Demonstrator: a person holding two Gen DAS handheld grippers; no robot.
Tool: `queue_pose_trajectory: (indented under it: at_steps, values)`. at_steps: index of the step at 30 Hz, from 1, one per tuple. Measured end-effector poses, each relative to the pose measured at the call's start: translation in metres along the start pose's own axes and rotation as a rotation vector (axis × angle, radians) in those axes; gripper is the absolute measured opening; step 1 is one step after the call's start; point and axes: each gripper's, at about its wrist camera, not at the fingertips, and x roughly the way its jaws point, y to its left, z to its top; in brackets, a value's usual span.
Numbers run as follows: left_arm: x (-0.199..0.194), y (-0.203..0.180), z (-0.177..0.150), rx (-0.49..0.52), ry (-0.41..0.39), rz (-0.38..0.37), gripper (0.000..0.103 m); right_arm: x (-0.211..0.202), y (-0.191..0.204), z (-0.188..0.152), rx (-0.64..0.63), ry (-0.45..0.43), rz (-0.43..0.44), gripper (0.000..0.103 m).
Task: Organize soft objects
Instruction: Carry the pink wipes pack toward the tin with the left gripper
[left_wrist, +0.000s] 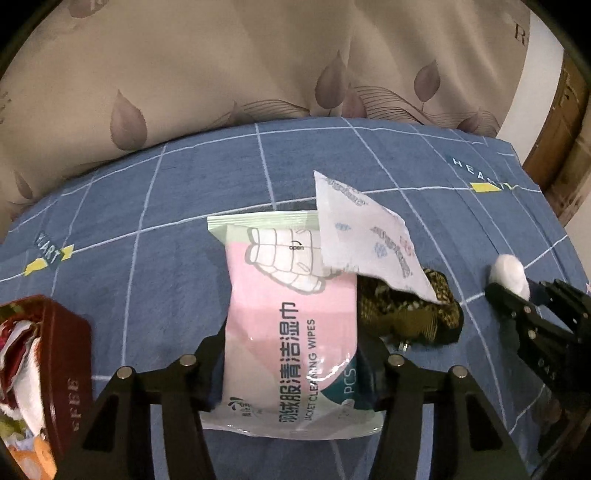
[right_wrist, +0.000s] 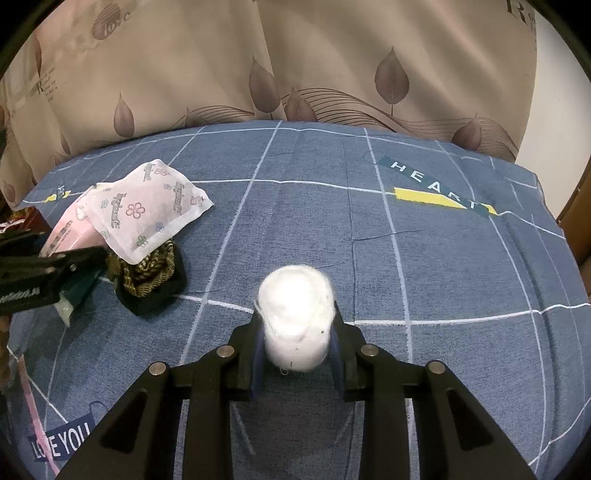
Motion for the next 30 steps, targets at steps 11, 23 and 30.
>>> queue_pose_trajectory:
  at_steps: [11,23,30]
  values:
    - [-0.045,0.012,-0.014,-0.019,-0.041,-0.01,0.056,0.0,-0.001,-0.001,-0.005,0.0,-0.001,0.029]
    - [-0.107,0.034,-0.033,-0.005,-0.101,-0.017,0.056,0.0,-0.001,-0.001,-0.004,0.0,0.004,0.029]
    - [-0.138,0.06,-0.046,-0.008,-0.122,0.026,0.056,0.0,-0.001,-0.001,-0.006,0.0,0.005,0.029]
